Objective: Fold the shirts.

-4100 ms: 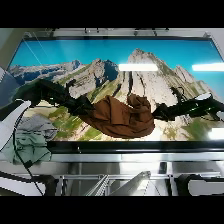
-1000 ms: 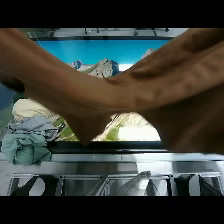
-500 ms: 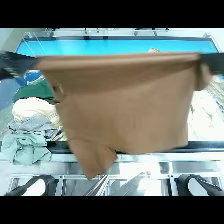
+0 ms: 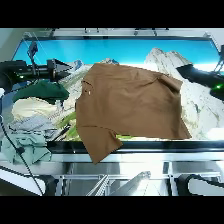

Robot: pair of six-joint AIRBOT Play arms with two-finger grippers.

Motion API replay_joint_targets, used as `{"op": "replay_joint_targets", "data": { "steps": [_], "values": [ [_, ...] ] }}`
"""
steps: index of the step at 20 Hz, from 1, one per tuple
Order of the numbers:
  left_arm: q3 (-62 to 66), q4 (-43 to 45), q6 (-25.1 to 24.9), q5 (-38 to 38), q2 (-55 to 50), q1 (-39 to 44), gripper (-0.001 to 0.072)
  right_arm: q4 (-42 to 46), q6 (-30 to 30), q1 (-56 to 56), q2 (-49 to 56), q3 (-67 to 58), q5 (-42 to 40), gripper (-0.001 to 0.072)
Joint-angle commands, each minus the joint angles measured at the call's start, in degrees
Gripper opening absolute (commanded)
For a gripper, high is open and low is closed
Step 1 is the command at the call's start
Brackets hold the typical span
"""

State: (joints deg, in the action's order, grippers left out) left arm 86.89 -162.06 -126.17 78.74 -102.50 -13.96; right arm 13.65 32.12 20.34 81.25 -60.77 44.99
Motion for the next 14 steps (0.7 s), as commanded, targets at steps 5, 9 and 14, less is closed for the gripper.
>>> {"op": "replay_joint_targets", "data": {
  "steps": [5, 9, 14],
  "values": [
    [-22.91, 24.76, 11.15, 5.95, 12.46, -6.34, 0.0581, 11.67, 12.72, 15.04, -3.69, 7.8, 17.59, 0.048],
    [-38.91, 28.96, 11.26, -2.73, 18.05, -5.49, 0.0581, 11.39, 12.04, 16.04, -4.2, 13.77, 19.96, 0.048],
    [-46.14, 29.44, 11.19, -11.74, 18.58, -0.2, 0.0581, 9.68, 12.02, 16.02, -4.94, 14.1, 21.49, 0.048]
  ]
}}
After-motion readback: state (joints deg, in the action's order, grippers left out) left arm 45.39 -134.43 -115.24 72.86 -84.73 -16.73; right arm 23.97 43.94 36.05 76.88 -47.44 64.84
